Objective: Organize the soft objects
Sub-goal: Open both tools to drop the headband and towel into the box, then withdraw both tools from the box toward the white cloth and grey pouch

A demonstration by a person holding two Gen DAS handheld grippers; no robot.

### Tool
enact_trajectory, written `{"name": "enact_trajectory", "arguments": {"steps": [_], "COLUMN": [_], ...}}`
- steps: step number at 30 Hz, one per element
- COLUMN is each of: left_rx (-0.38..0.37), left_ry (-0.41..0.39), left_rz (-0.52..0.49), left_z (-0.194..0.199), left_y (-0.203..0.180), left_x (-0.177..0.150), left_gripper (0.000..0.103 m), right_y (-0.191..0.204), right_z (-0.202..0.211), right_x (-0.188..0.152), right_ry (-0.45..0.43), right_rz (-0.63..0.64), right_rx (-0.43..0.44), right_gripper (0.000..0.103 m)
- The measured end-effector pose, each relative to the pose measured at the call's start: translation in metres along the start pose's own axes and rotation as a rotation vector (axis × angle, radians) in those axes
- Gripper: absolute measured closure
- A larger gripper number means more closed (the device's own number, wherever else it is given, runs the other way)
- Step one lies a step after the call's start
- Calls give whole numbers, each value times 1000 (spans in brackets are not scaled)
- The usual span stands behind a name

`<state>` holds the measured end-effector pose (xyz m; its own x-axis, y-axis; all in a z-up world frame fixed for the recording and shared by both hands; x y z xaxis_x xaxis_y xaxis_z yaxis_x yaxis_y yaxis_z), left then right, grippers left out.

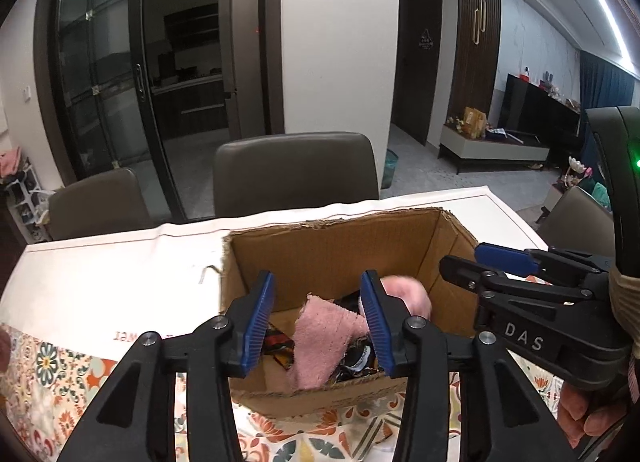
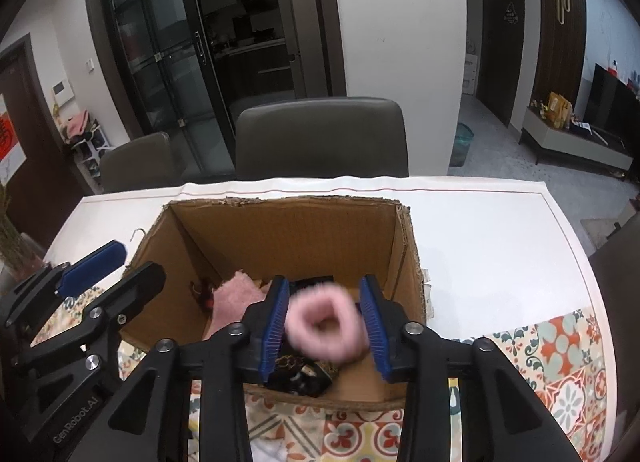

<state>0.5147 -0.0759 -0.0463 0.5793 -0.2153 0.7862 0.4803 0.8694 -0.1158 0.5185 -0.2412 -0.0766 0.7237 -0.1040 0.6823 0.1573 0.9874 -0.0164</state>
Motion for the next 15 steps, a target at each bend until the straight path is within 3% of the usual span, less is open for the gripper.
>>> {"name": "enact_trajectory", "arguments": {"steps": [13,15], "left_rx": [21,27], "left_ry": [-73,-82], "left_rz": [-16,-13], "left_z": [60,70], "left_y": [-15,-18], "left_x": [-10,-13], "left_gripper": [52,50], "right_y": [1,-1], "right_z": [50,59], "right_x": [-18,-23], "right_ry": [-51,-58], "right_rz": [-13,-20], "right_rx": [30,37], "right_gripper": [64,60]}}
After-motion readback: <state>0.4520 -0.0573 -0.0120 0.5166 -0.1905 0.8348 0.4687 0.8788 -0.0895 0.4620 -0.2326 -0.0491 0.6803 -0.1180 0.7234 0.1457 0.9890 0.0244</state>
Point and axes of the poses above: each gripper's, at about its wrist camera, not at the fingertips, and z roughly against the way its jaws point, y to its left, x to its top, the point moved 1 cm from there along -z, roughly the way its jaws point, and after that the axes turned 11 degrees about -x, right-handed, at the moved point
